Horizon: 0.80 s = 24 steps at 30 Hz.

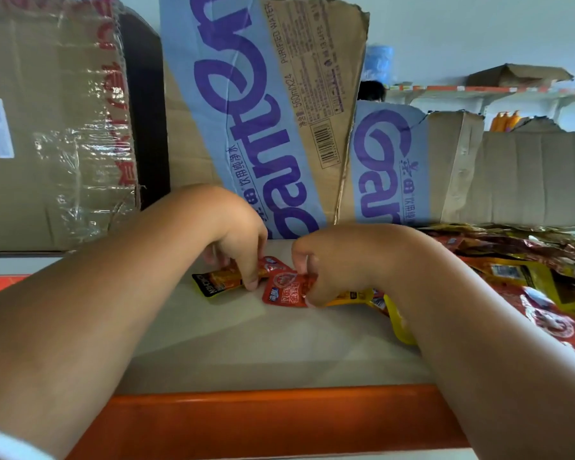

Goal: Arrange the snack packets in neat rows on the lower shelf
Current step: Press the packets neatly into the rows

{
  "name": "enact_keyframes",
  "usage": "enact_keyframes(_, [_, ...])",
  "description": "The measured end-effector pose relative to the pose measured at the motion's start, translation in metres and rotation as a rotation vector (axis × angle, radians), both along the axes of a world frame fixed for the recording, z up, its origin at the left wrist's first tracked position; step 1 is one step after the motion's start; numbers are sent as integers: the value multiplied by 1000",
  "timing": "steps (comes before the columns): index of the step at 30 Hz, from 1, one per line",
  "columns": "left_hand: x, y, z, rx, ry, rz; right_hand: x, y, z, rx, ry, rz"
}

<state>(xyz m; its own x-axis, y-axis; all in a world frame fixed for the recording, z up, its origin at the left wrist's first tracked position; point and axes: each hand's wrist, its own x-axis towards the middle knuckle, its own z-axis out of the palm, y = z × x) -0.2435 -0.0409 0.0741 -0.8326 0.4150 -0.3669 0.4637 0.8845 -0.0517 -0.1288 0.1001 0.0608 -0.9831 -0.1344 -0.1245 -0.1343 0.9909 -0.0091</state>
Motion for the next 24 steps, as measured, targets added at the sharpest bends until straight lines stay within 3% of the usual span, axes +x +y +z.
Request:
enact_keyframes(7, [6,-8,7,-5,10,-1,9,-5,5,-26,-94,32])
enact_keyframes(14, [25,-34,3,2,58,-44,15,-23,7,-138,-15,58])
enact_keyframes(18, [38,-82,-2,33,176,-83,15,-41,14,-199,144,0])
enact_keyframes(24, [45,-166,-25,287,231,-102,11,-92,-6,-14,62,-108])
